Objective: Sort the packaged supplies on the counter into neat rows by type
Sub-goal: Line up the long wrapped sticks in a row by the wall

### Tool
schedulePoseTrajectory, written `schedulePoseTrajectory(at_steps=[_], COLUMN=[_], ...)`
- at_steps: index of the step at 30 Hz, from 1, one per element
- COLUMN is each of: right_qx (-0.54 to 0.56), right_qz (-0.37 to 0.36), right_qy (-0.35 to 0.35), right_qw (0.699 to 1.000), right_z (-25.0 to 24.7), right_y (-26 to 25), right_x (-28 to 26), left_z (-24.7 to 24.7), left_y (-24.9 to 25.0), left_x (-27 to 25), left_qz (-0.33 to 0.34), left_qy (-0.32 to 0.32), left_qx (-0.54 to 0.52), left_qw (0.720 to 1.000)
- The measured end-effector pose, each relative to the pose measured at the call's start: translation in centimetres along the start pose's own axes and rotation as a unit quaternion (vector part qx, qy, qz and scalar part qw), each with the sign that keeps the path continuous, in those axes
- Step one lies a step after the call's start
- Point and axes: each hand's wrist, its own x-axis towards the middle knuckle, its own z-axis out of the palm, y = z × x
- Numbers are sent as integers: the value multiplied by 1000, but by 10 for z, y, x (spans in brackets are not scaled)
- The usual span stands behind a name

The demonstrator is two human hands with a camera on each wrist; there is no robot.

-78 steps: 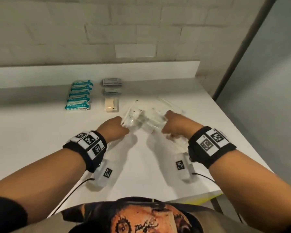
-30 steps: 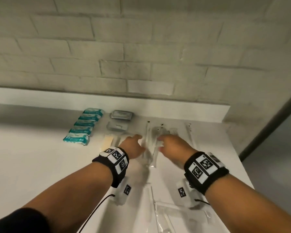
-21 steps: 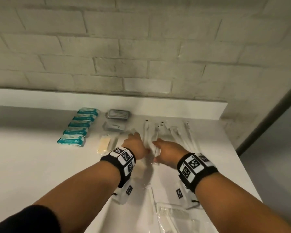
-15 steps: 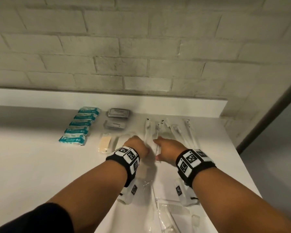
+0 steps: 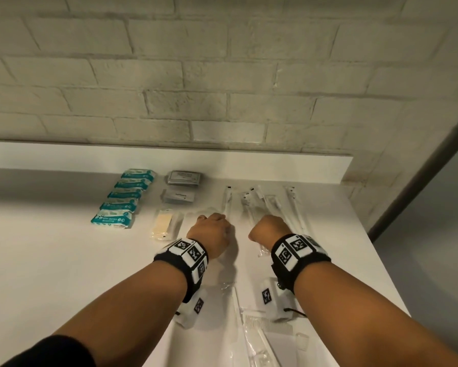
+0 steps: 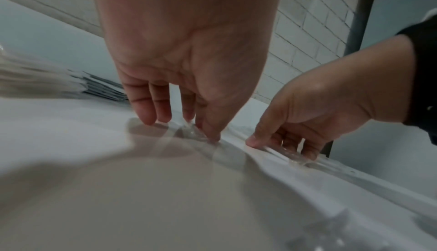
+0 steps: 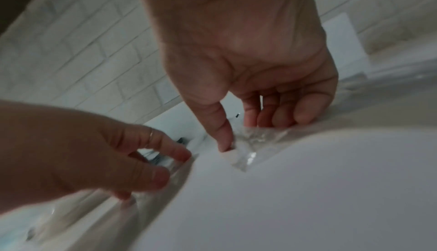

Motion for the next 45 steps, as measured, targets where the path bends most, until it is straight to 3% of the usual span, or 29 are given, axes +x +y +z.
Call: schedulePoseTrajectory(at_steps=[3,8,10,13,15,17,23,28,31,33,36,38,40,45], right_qx=[33,-7,-74,-72,-83,-101,-70,-36,50,62,-30,-121,-130,-98], right_qz=[-20,-104,-175,-258,-234,-169,-63,-31,-23,-35,-96,-178,-253,-247], right_qy=[-3,110,91,62,127,141,72,2,11,60,146,140,100,78], right_qw=[999,988,978,962,960,970,993,999,998,996,984,966,953,961], right_z=[-8,-17,-9,0,-1,-2,5,-8,-16,-22,-23,-15,-7,-3], right_y=[0,-1,-1,0,2,4,3,-6,-5,-4,-4,-6,-7,-1], right_x=[7,4,-1,-7,-3,2,14,20,20,20,9,-1,-10,-5], left_z=[1,2,3,5,5,5,4,3,4,5,5,4,4,8], left_y=[-2,-3,-3,-4,-3,-2,3,2,-1,-3,-3,-3,-3,-1], left_x=[1,2,2,1,1,1,-1,0,3,4,5,5,3,0], left_qz=[0,2,0,-9,-9,-10,-21,-19,-14,-11,-8,-5,-2,27], left_qy=[2,6,8,-1,5,9,18,34,17,15,13,8,6,5], left_qx=[-9,-2,-7,-19,-23,-27,-19,-35,-46,-44,-44,-36,-31,-38], left_qw=[1000,1000,1000,1000,1000,1000,999,999,999,999,999,999,999,999])
